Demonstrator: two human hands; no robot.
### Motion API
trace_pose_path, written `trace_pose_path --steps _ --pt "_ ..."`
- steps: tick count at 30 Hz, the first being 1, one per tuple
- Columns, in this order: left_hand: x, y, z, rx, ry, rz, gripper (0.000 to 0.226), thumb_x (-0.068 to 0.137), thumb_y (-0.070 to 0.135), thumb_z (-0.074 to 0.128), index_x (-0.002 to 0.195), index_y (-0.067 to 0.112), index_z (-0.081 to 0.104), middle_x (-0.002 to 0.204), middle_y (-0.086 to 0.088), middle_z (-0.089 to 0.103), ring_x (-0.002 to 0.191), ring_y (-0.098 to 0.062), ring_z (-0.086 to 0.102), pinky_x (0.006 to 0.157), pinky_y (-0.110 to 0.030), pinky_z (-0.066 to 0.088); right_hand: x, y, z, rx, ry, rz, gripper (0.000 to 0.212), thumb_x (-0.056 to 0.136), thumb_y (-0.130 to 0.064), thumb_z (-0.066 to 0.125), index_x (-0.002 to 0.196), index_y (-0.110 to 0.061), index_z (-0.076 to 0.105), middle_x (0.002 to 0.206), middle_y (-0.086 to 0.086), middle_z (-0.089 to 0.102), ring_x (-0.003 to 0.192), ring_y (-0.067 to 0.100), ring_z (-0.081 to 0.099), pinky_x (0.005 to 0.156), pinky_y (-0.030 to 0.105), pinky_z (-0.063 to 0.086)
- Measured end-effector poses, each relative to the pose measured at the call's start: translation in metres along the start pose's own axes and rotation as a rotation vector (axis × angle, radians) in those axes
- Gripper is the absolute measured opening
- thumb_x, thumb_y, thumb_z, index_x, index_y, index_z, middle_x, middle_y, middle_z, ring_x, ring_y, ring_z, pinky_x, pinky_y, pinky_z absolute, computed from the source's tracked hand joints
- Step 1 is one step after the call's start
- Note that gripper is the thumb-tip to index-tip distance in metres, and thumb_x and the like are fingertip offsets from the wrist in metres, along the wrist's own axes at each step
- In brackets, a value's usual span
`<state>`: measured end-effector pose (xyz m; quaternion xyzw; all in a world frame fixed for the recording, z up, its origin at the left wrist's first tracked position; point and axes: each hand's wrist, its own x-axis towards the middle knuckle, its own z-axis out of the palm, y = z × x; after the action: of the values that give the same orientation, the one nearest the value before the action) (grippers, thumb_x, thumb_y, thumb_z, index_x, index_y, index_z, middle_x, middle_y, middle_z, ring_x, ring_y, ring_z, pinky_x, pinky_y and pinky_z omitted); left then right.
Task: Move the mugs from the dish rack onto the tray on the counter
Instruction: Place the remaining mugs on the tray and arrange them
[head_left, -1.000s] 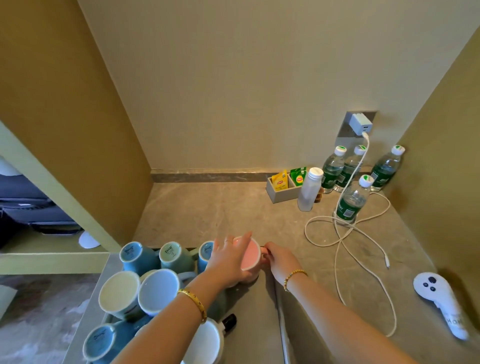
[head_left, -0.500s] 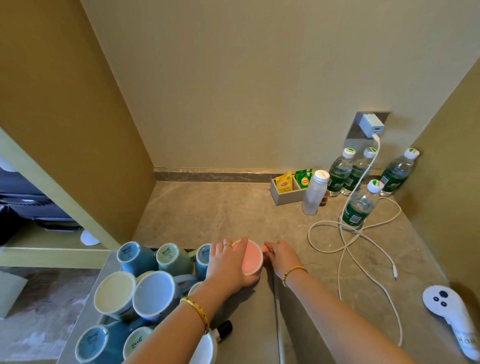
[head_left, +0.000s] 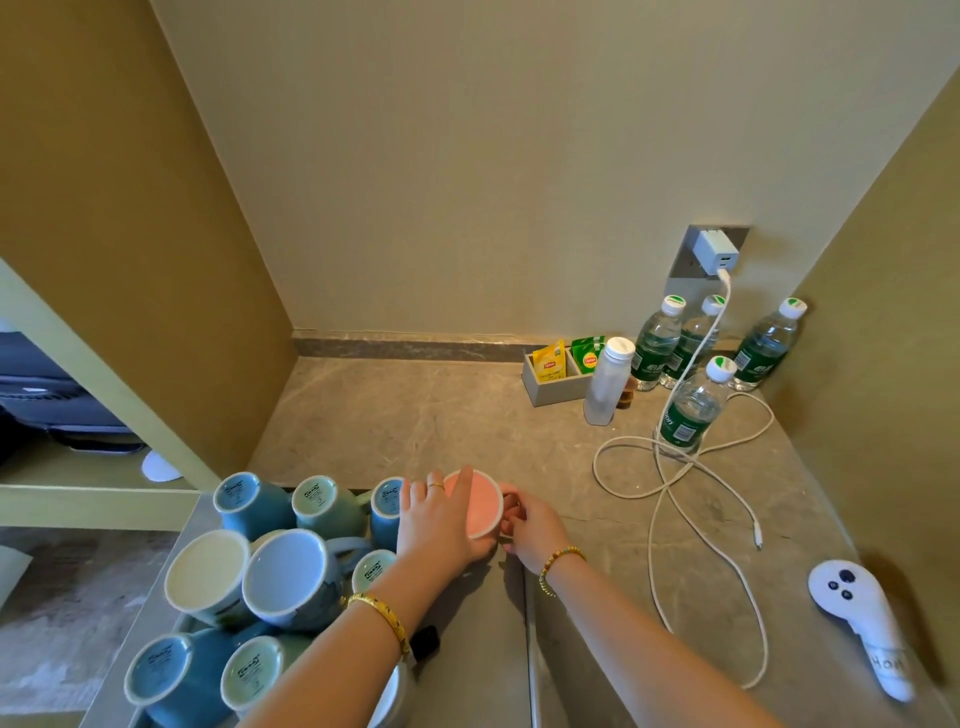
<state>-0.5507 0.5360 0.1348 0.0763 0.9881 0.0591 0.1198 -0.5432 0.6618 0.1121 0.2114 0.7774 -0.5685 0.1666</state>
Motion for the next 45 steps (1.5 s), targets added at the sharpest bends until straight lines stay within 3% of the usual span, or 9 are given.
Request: trace_pose_path --steps 5,8,13,20,25,29,33,39,45 --pt "-0.014 -0.012 -0.006 -0.093 -0.024 0.059 0.09 0.08 0.058 0.055 0.148 0.026 0.005 0.153 -0.011 0.013 0.139 -0.036 0.016 0.115 -0.051 0.006 -0.014 -0.002 -0.006 -0.094 0.17 -0.131 0.029 0.093 -0.002 0.037 0.096 -0.017 0.061 0.078 -0.006 0.052 0.068 0.007 0.048 0.065 0.024 0.042" --pt "-0.023 -0.026 -0.02 -0.332 0.155 0.073 0.056 0.091 0.031 0.05 0.143 0.025 0.029 0.15 -0.006 0.028 0.138 -0.028 0.022 0.113 -0.039 0.018 -0.022 -0.011 -0.007 -0.21 0.277 -0.242 0.025 0.097 -0.014 0.037 0.11 -0.01 0.058 0.109 0.003 0.053 0.086 0.011 0.051 0.076 0.023 0.04" --pt "-0.044 -0.046 -0.042 -0.608 0.378 -0.05 0.036 0.091 0.01 0.048 0.125 0.017 0.054 0.133 -0.007 0.05 0.122 -0.022 0.045 0.103 -0.028 0.034 -0.041 -0.045 0.02 -0.305 0.241 -0.541 0.024 0.097 -0.017 0.04 0.111 -0.015 0.058 0.118 0.005 0.055 0.106 0.019 0.055 0.083 0.022 0.04" --pt "-0.097 -0.102 -0.047 -0.633 0.447 -0.198 0.034 0.091 0.01 0.047 0.123 0.015 0.056 0.128 -0.008 0.053 0.118 -0.021 0.051 0.099 -0.027 0.037 -0.08 -0.073 0.101 -0.331 -0.005 -0.801 0.018 0.094 -0.012 0.046 0.103 -0.007 0.061 0.106 0.012 0.06 0.1 0.022 0.055 0.079 0.017 0.033" --pt "-0.159 -0.172 -0.043 -0.648 0.5 -0.369 0.032 0.09 0.009 0.049 0.12 0.012 0.059 0.123 -0.009 0.057 0.113 -0.022 0.053 0.085 -0.014 0.031 -0.115 -0.082 0.183 -0.358 -0.177 -0.872 0.018 0.094 -0.01 0.046 0.1 -0.005 0.062 0.104 0.015 0.061 0.099 0.025 0.056 0.082 0.021 0.035" --pt "-0.221 -0.243 -0.037 -0.644 0.529 -0.528 0.033 0.093 0.015 0.044 0.123 0.02 0.057 0.123 -0.003 0.056 0.11 -0.02 0.054 0.092 -0.027 0.041 -0.156 -0.087 0.262 -0.375 -0.311 -0.936 0.018 0.095 -0.011 0.046 0.099 -0.005 0.062 0.099 0.014 0.061 0.097 0.025 0.056 0.083 0.023 0.038" --pt "-0.288 -0.319 -0.027 -0.664 0.53 -0.662 0.031 0.094 0.019 0.041 0.122 0.021 0.056 0.119 -0.002 0.059 0.103 -0.018 0.057 0.086 -0.031 0.048 -0.2 -0.081 0.348 -0.419 -0.427 -0.953 0.018 0.094 -0.01 0.046 0.101 -0.004 0.062 0.102 0.014 0.06 0.098 0.026 0.055 0.076 0.017 0.034" --pt "-0.387 -0.419 0.004 -0.712 0.492 -0.867 0.034 0.094 0.021 0.042 0.126 0.019 0.052 0.107 -0.002 0.064 0.09 -0.018 0.061 0.074 -0.026 0.047 -0.264 -0.054 0.469 -0.547 -0.591 -0.917 0.021 0.096 -0.016 0.043 0.103 -0.009 0.061 0.106 0.01 0.06 0.098 0.024 0.056 0.083 0.033 0.047" --pt "-0.452 -0.483 0.045 -0.782 0.413 -0.996 0.036 0.095 0.024 0.044 0.13 0.018 0.048 0.121 -0.004 0.061 0.106 -0.021 0.06 0.088 -0.031 0.048 -0.305 -0.027 0.55 -0.678 -0.768 -0.906 0.022 0.096 -0.017 0.043 0.108 -0.008 0.059 0.11 0.009 0.061 0.101 0.023 0.057 0.086 0.032 0.049"
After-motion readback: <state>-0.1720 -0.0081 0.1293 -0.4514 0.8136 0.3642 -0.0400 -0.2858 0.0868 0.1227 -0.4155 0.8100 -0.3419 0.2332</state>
